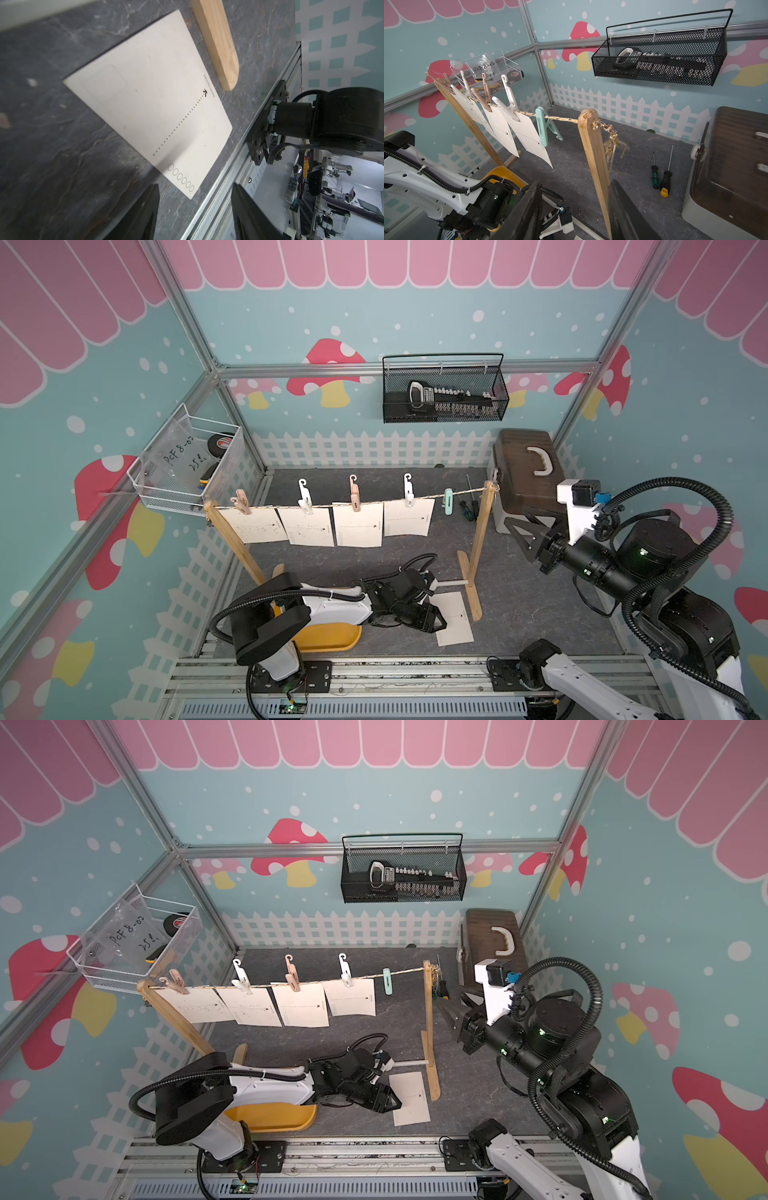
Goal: Remove the postcards from the strings
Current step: Place the postcard at the center of the board, then pinch the postcard on the clothesline.
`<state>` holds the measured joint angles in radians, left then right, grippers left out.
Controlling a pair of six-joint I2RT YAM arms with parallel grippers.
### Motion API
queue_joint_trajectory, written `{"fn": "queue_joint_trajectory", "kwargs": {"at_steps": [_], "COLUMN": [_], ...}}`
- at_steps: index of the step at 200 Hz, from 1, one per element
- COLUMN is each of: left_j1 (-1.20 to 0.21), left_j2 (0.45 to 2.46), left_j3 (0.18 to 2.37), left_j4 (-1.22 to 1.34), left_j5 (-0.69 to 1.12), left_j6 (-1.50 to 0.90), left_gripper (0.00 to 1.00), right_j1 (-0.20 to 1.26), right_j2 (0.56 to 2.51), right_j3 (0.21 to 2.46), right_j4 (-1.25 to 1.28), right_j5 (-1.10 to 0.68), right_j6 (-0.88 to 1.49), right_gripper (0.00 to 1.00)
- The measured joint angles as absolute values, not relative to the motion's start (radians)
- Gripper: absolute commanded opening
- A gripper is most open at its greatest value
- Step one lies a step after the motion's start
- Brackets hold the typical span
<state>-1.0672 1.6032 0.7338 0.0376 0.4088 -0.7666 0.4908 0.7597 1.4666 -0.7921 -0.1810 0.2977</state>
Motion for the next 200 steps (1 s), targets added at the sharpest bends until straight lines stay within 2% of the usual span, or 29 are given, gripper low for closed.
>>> {"fn": "queue_joint_trajectory", "kwargs": {"at_steps": [21,79,111,147,173,200], "left_j1": [-1.067,-1.076,-1.155,-1.265,-1.271,-1.264], "left_j2": [1.536,1.326,1.193,1.011,0.894,0.855], "left_j3": [0.736,0.737,0.739,0.775,0.854,0.966], "left_j4": [-0.025,-0.175,-0.234,-0.292,-0.331,-0.373], "left_j5": [0.361,0.259,0.231,0.187,0.074,-0.052], "left_j6": [-0.719,-0.522,-0.344,-0.133,-0.038,0.035], "left_gripper": [0.71,0.71,0.71,0.73,0.78,0.79], "right_j1": [0.491,0.491,0.491,0.491,0.491,0.491], "right_j2": [0.760,0.770,0.788,0.893,0.994,1.106], "right_j3": [1.467,1.470,1.493,1.578,1.649,1.739], "right_j4": [-0.792,-0.751,-0.694,-0.624,-0.591,-0.570], "right_j5": [-0.197,-0.339,-0.400,-0.474,-0.532,-0.605], "right_j6": [0.288,0.234,0.201,0.192,0.187,0.162], "right_gripper": [0.52,0.58,0.59,0.59,0.59,0.59]}}
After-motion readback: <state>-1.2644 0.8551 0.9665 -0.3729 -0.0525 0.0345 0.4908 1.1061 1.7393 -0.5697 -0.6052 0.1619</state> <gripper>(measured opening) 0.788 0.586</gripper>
